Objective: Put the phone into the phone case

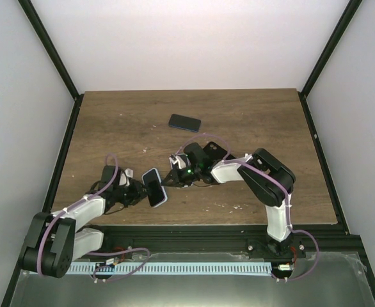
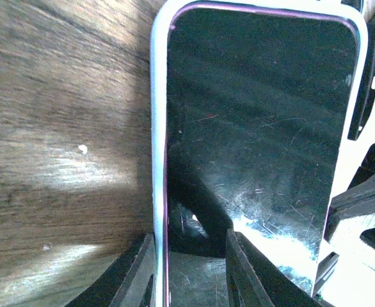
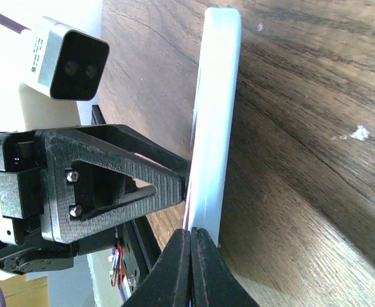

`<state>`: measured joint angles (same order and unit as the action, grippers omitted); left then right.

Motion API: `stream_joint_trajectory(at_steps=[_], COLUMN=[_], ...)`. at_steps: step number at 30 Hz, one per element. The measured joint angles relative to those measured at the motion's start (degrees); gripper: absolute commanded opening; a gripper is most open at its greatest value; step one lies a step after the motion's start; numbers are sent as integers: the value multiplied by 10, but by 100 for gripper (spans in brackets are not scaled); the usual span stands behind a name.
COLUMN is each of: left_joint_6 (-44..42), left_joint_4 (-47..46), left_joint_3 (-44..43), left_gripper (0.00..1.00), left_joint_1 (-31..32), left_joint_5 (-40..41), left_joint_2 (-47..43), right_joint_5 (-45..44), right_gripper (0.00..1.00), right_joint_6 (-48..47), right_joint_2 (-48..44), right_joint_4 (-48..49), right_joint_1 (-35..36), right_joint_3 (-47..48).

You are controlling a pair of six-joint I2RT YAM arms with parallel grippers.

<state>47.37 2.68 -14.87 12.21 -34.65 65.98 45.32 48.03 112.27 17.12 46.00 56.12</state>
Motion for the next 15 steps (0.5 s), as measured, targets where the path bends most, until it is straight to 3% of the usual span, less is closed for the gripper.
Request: stream_joint_trajectory(at_steps=[15], left_joint_6=[2], left_joint_4=[20], left_joint_3=[5], left_gripper=[32], left_joint_1=[10], left_joint_5=[-18], left_joint_2=[-23], right_joint_5=[-12], right_gripper=[2], right_joint_6=[-15], right_joint_2=[-24], right_joint_4=[-24], right_joint_1=[5], right_joint_3=[0])
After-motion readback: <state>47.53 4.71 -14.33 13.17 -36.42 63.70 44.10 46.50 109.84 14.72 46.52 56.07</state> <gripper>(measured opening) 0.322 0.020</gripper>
